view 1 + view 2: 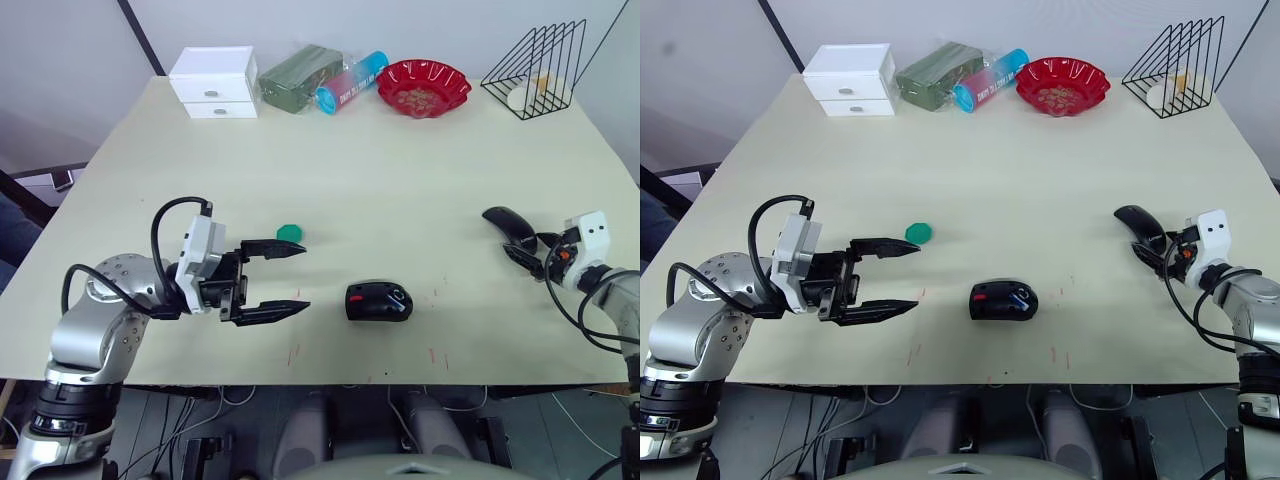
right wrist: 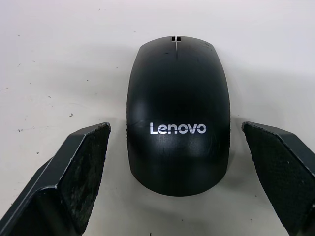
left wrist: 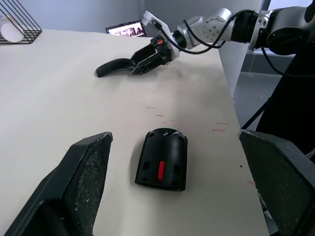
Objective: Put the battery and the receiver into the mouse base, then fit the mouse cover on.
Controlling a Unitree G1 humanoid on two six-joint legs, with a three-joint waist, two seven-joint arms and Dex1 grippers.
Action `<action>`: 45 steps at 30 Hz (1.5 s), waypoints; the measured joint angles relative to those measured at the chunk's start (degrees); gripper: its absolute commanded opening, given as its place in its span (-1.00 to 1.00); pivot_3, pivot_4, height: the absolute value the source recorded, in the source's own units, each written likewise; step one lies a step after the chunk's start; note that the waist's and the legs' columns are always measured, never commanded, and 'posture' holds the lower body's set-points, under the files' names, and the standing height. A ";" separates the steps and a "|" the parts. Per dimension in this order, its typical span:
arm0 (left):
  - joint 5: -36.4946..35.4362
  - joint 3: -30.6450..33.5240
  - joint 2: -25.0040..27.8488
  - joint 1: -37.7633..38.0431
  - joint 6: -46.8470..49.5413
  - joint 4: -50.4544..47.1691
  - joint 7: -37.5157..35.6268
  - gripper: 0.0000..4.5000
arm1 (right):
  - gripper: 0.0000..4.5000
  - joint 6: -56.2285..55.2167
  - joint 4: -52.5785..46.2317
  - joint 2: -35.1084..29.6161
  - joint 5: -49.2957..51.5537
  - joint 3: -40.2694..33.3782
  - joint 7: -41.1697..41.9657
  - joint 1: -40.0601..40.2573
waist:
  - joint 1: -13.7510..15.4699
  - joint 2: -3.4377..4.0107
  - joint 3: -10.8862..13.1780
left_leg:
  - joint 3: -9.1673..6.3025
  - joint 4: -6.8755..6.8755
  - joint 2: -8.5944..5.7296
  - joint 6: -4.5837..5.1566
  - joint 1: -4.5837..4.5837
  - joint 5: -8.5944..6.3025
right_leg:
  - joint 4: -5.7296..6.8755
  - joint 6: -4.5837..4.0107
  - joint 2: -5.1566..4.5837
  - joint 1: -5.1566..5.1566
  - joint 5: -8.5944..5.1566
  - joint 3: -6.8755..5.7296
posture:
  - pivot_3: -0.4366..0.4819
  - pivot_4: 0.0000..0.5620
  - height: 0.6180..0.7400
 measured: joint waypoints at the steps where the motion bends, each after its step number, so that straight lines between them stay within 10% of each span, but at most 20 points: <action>1: 0.00 0.00 0.00 0.00 0.00 0.00 0.00 0.95 | 1.00 0.00 0.00 0.00 0.00 0.00 -0.08 0.00 | 0.00 0.00 0.00 | 0.00 0.00 0.00 0.00 0.00 0.00 | 0.00 0.00 0.00 0.00 0.00 0.00 | -0.05 -0.47 1.00; 5: 0.02 -0.02 -0.01 0.00 0.00 0.00 0.00 0.95 | 1.00 0.00 0.00 0.01 0.00 0.00 -0.28 0.00 | 0.00 0.00 0.00 | 0.00 0.00 0.00 0.00 0.00 0.00 | 0.00 0.00 0.00 0.00 0.00 0.00 | -0.05 -0.47 1.00; 11: 0.13 -0.07 -0.01 0.00 -0.01 0.00 0.00 1.00 | 0.02 -0.02 0.01 0.33 0.01 0.00 -0.36 -0.06 | 0.00 0.01 0.01 | 0.00 -0.01 0.00 0.00 0.00 0.00 | 0.00 0.00 0.00 0.00 0.00 0.00 | -0.05 -0.47 1.00; 26: 0.82 -0.28 -0.04 -0.08 -0.35 0.74 -0.37 1.00 | 0.02 0.13 -1.85 0.05 0.04 0.00 0.51 0.23 | 0.00 0.03 0.04 | 0.01 -0.01 0.00 0.00 0.00 0.00 | -0.01 0.00 0.00 -0.01 0.00 0.01 | -0.05 -0.47 1.00; 45: 2.42 -1.58 0.58 -0.94 -3.37 4.54 -5.39 1.00 | 0.02 14.84 -38.12 -13.66 7.76 13.96 20.64 3.28 | 0.08 -0.03 0.47 | -0.09 -0.02 0.02 0.00 -0.07 0.00 | -0.03 0.00 0.00 -0.05 -0.01 -0.08 | -0.05 -0.47 1.00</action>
